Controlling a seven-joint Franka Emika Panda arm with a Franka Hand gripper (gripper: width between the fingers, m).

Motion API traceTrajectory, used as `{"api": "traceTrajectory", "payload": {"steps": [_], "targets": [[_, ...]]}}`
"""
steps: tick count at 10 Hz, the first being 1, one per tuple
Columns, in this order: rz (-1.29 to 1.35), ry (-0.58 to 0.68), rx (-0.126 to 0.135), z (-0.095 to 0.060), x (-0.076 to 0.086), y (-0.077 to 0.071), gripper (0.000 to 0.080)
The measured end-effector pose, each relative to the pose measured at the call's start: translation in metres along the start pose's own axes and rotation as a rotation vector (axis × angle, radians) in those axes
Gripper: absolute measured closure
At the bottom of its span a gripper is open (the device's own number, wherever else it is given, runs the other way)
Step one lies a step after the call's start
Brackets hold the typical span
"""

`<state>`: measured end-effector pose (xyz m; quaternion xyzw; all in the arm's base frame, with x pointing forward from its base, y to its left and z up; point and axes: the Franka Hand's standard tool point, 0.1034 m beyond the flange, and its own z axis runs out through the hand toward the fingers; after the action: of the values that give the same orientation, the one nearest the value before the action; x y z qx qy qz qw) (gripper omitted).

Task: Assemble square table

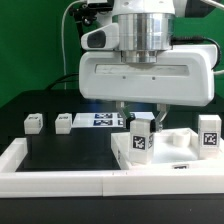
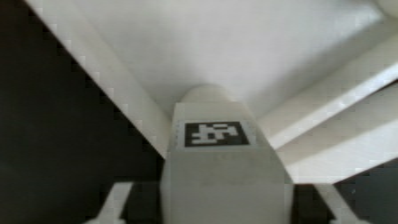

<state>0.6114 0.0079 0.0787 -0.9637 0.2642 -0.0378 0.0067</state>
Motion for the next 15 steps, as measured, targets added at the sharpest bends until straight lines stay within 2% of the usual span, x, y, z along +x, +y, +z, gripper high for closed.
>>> {"api": "traceTrajectory", "payload": {"steps": [4, 5, 6, 7, 8, 9, 10, 15], "targets": [[0.272, -0.002, 0.004, 0.0, 0.0, -0.0001, 0.0506], [0.343, -0.006, 0.009, 0.0001, -0.0006, -0.001, 0.0433], [0.345, -0.006, 0.009, 0.0001, -0.001, -0.0017, 0.0433], [0.343, -0.006, 0.009, 0.0001, -0.001, -0.0017, 0.0252], [0.309, -0.006, 0.009, 0.0001, -0.0008, -0.0013, 0.0252], [0.28, -0.005, 0.009, 0.0001, -0.0006, -0.001, 0.0171], [0.267, -0.005, 0.009, 0.0001, -0.0011, -0.0018, 0.0156], [-0.121, -0.003, 0.008, 0.0002, -0.001, -0.0016, 0.015]]}}
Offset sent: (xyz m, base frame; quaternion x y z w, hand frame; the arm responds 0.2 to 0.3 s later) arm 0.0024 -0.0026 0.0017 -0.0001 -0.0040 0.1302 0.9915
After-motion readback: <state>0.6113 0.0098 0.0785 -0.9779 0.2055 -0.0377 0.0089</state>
